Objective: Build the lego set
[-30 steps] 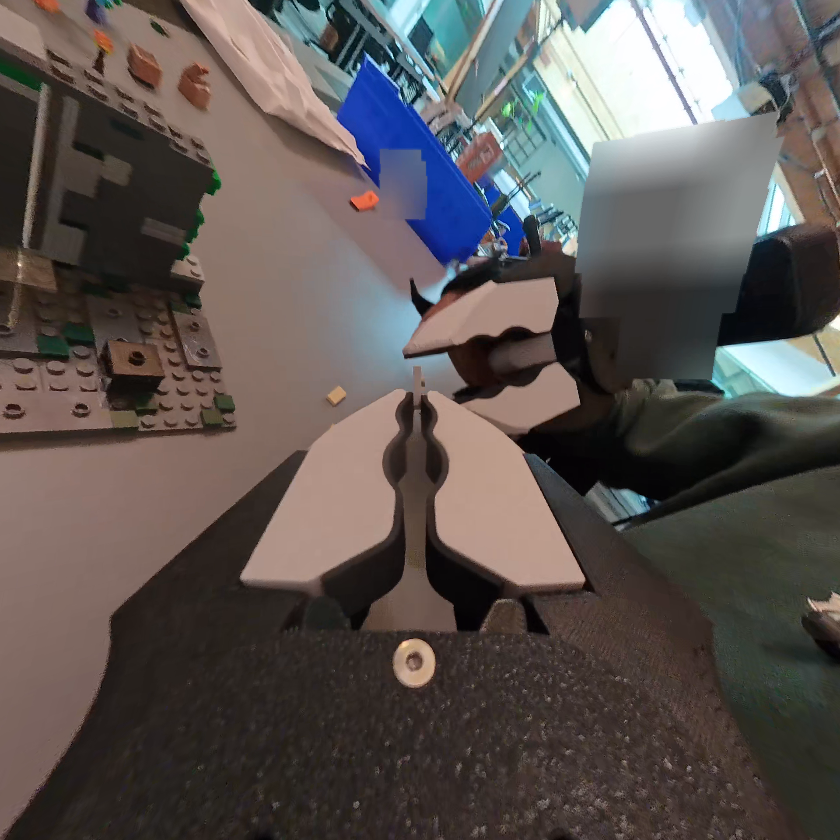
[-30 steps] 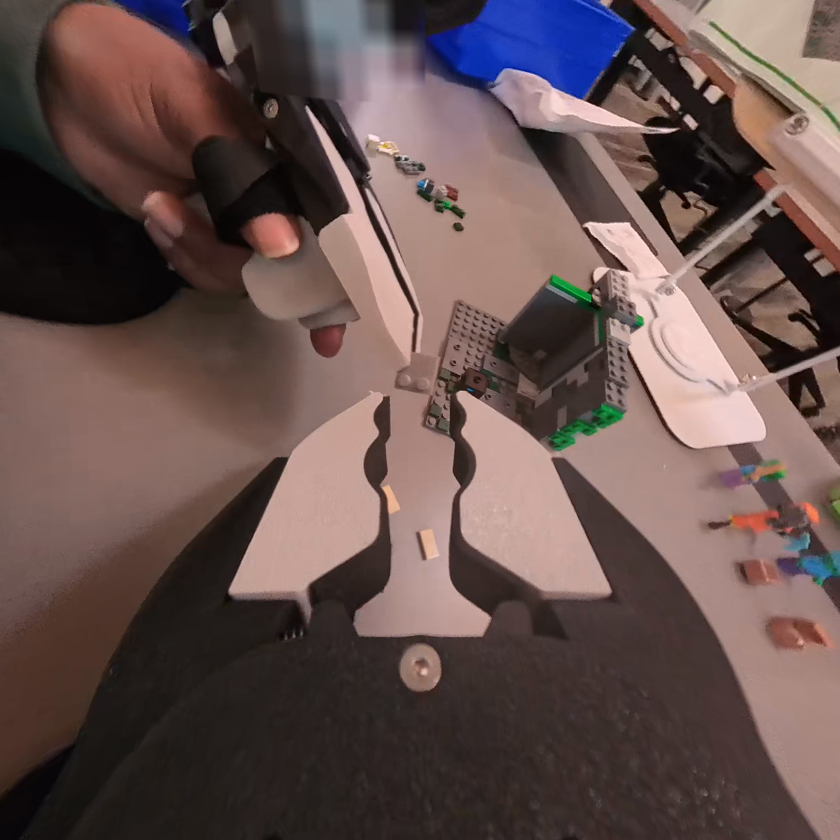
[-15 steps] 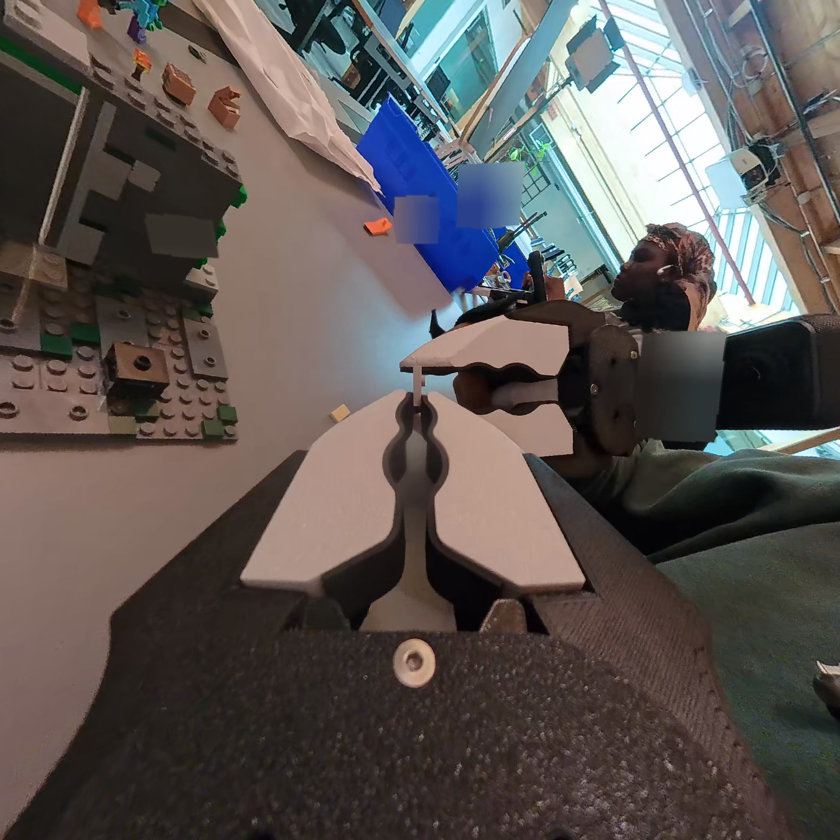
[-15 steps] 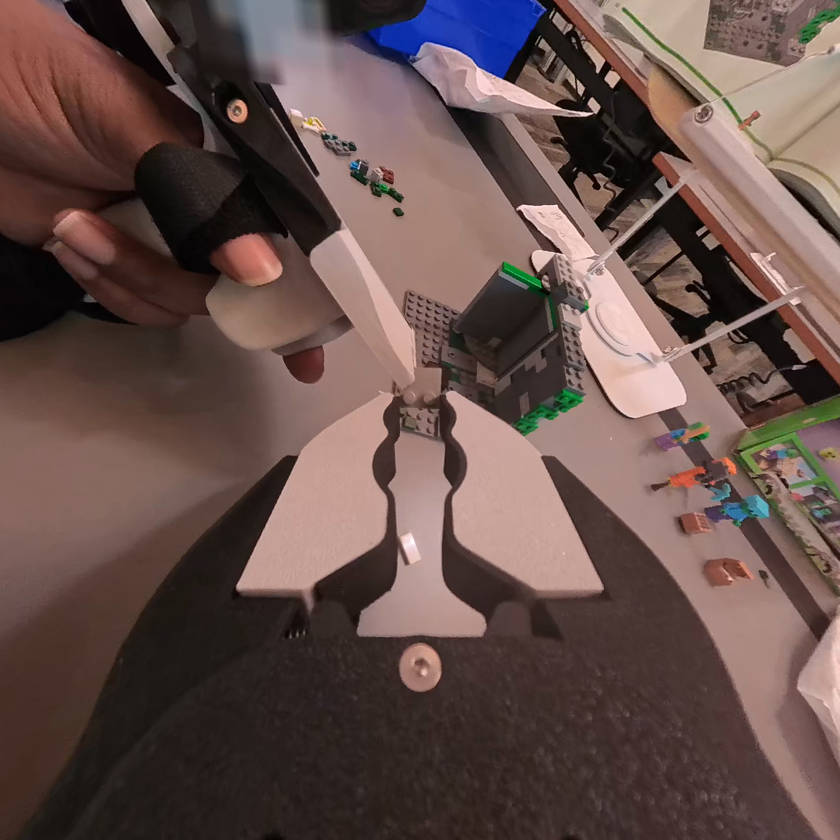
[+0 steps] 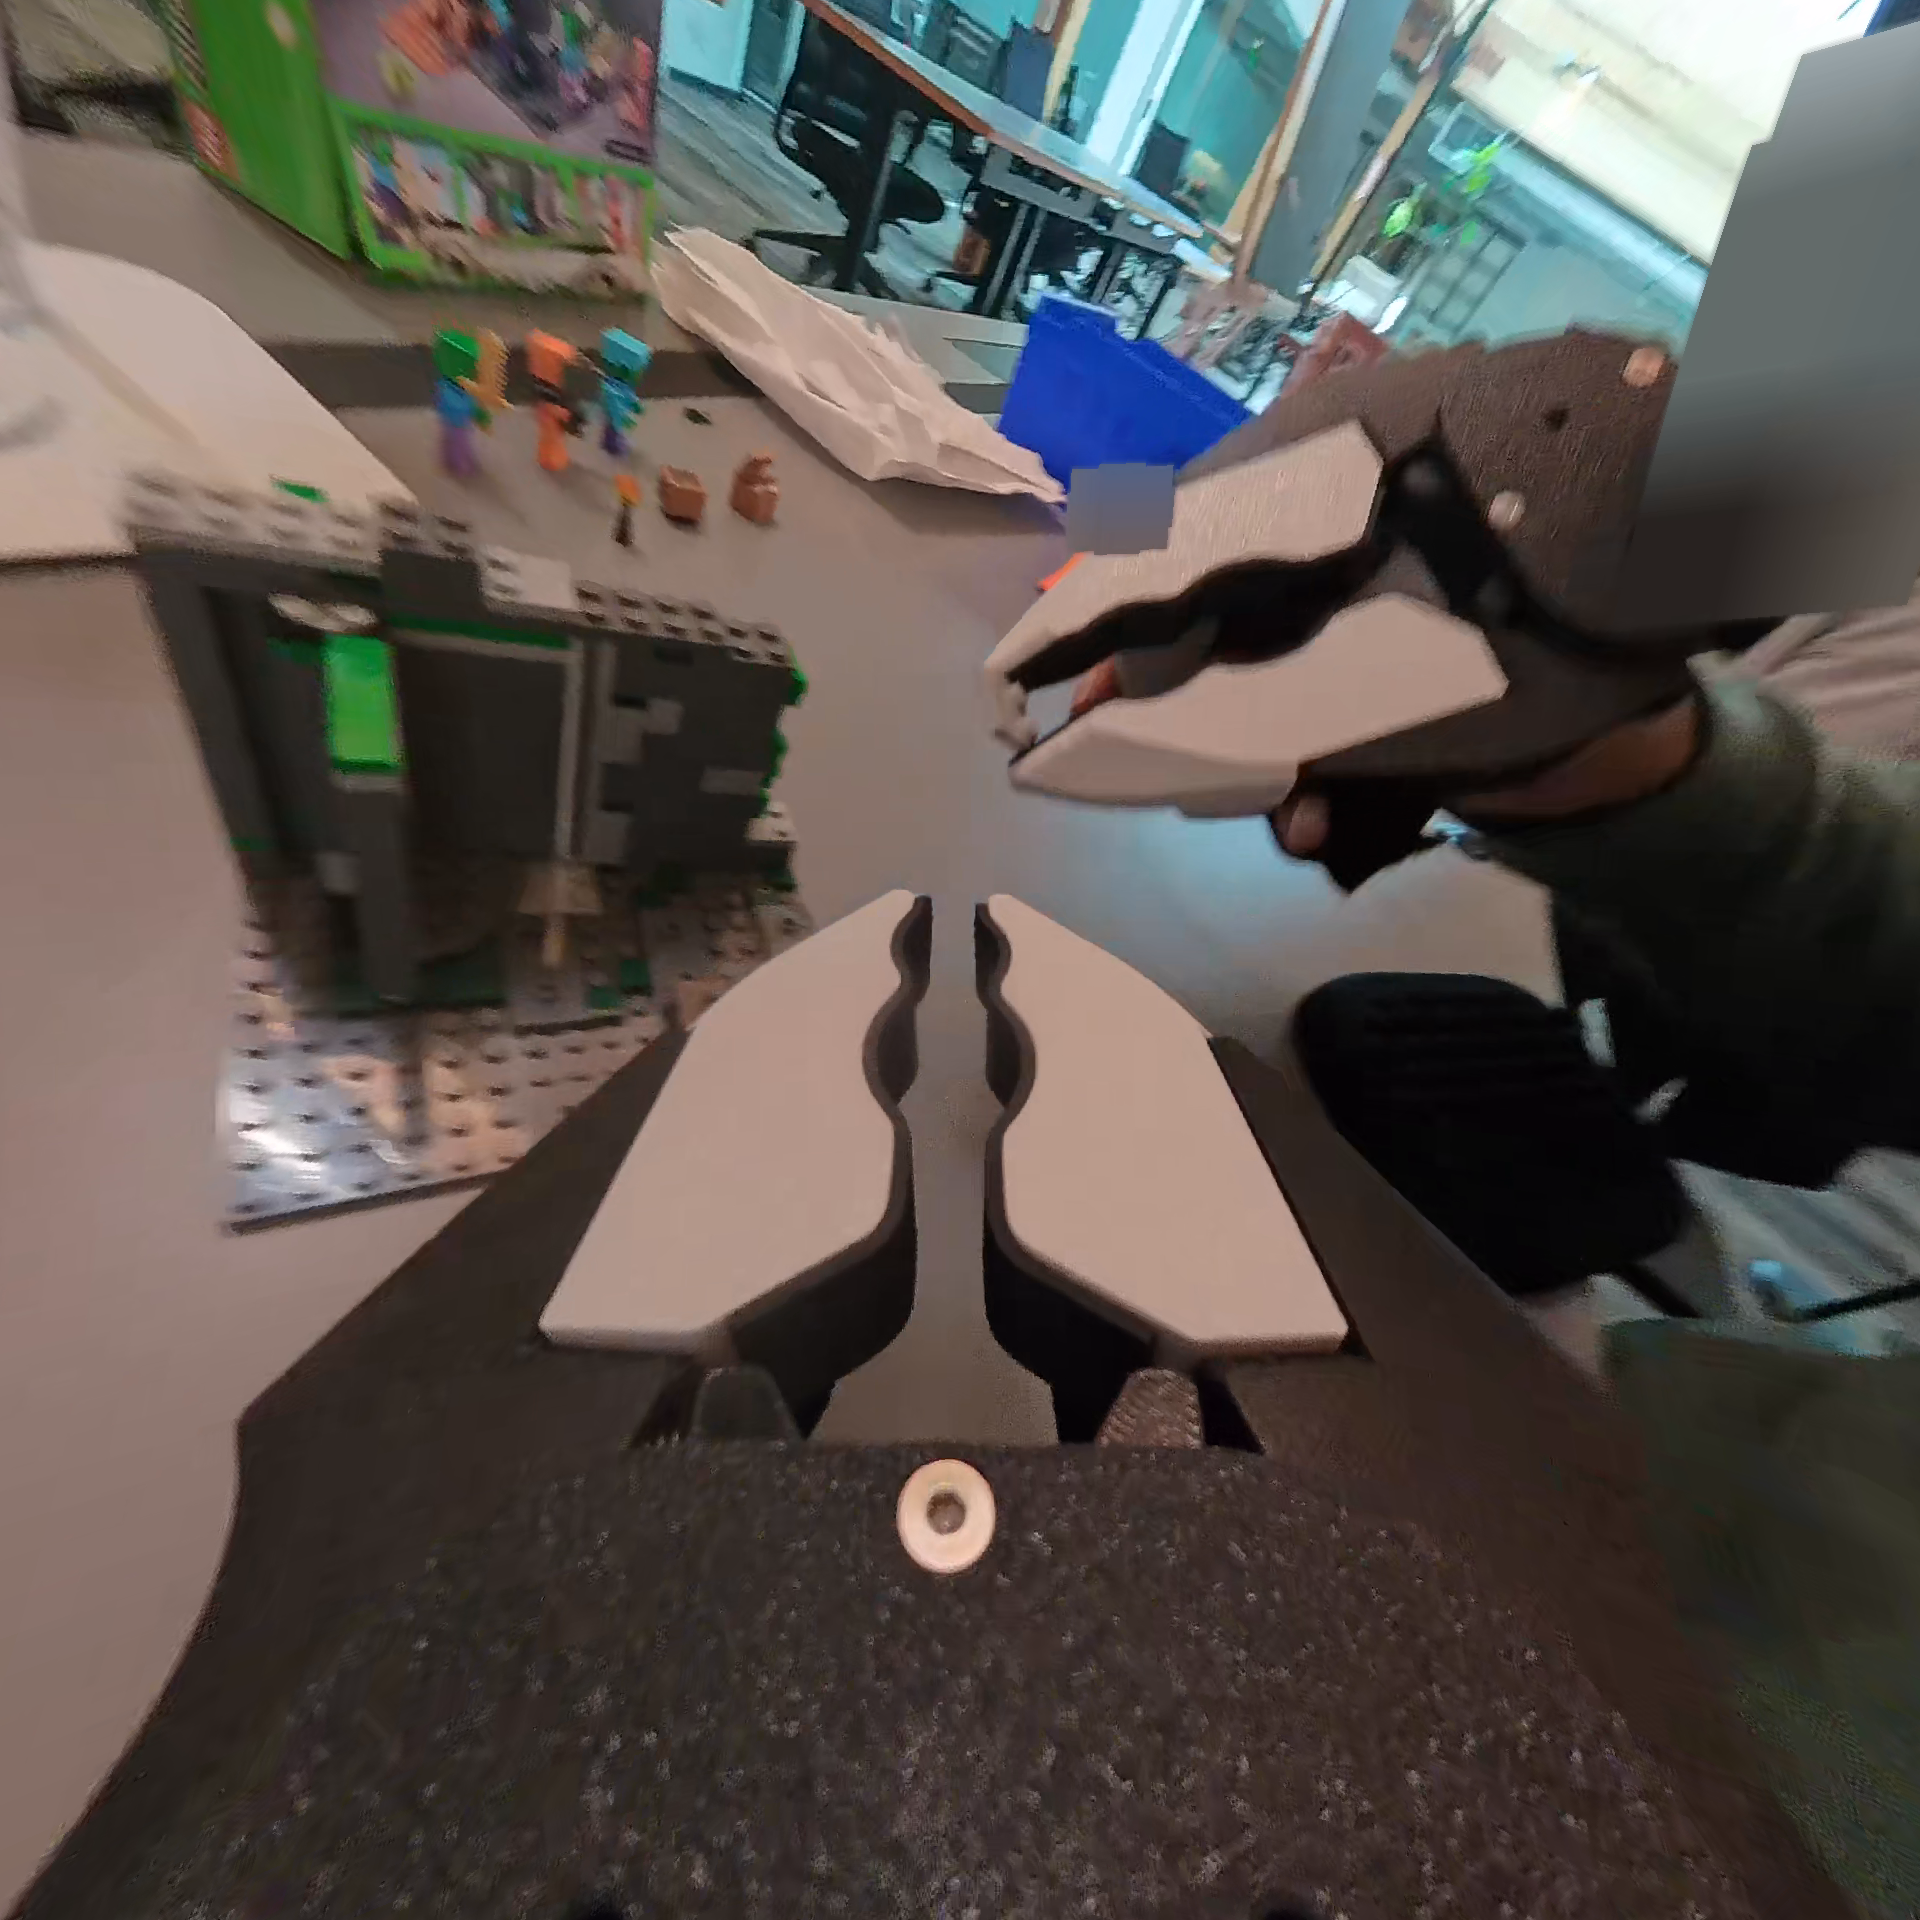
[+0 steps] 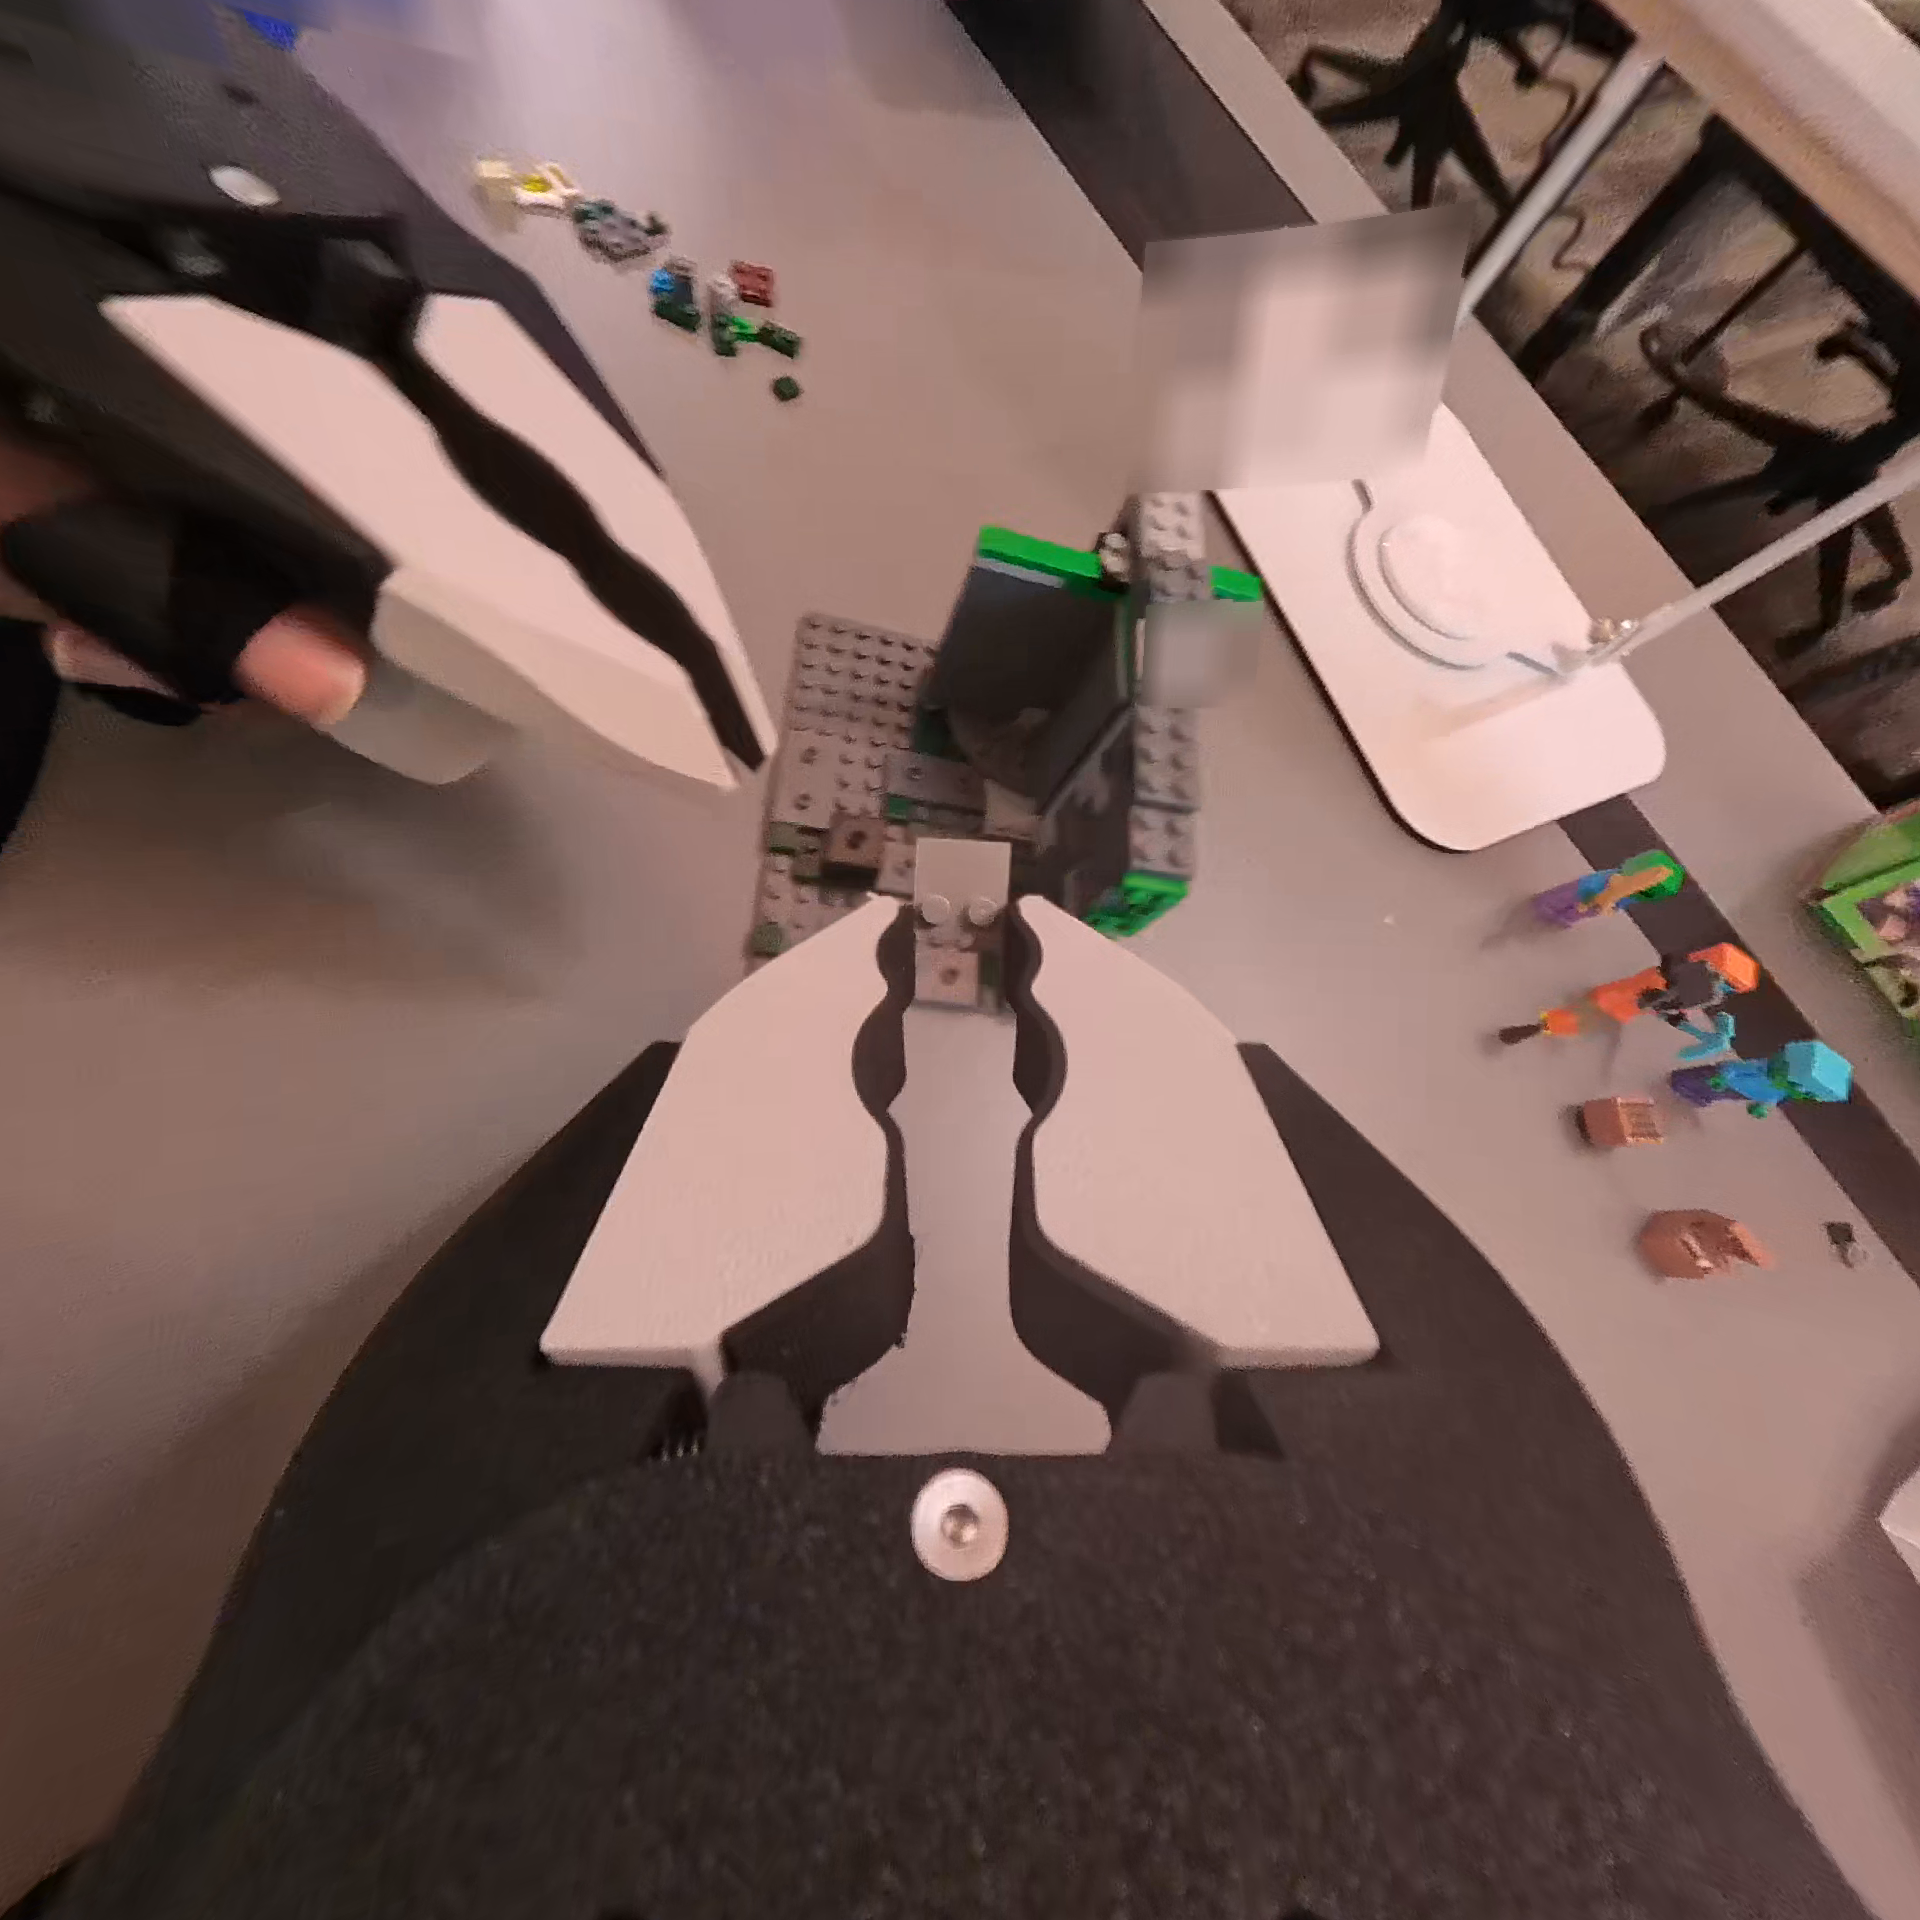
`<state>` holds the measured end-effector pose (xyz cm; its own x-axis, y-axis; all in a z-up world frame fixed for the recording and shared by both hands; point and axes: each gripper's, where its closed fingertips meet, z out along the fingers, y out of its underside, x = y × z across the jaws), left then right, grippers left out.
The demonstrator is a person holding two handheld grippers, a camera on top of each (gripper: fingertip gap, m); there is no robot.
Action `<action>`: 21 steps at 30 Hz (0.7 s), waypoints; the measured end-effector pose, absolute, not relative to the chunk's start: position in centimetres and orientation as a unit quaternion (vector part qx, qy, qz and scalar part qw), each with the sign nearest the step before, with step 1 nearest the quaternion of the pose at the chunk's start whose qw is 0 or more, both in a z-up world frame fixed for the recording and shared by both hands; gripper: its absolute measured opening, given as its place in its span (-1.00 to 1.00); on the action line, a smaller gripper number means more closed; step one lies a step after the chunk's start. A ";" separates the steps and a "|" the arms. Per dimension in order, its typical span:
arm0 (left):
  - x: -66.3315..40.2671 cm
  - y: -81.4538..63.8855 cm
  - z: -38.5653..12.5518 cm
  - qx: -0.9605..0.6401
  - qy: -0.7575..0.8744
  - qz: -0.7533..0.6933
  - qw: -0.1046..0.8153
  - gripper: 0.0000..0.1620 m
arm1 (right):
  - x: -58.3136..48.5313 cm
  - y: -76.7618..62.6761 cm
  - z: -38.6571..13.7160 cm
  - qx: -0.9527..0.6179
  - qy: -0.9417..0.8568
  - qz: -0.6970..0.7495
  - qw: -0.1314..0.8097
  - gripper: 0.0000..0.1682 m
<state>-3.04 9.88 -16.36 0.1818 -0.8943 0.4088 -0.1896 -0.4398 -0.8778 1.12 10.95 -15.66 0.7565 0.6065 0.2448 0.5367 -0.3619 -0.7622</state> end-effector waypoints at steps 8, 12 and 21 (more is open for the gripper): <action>-4.4 13.2 -17.6 -0.679 0.436 -0.391 0.443 -0.93 | 2.4 16.0 -14.8 -0.856 -0.331 0.036 0.396 -0.81; -4.5 13.8 -18.2 -0.680 0.443 -0.370 0.452 -0.94 | 2.4 17.5 -14.9 -0.869 -0.327 0.037 0.371 -0.81; -5.3 17.0 -18.7 -0.665 0.462 -0.301 0.504 -0.94 | 2.3 18.5 -15.4 -0.883 -0.322 0.034 0.339 -0.81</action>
<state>-5.28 17.04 -18.73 0.3916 -0.9179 -0.0647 -0.3101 -0.0655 -0.9484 2.30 18.52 -15.35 0.7909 0.5913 0.1575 0.5449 -0.5634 -0.6210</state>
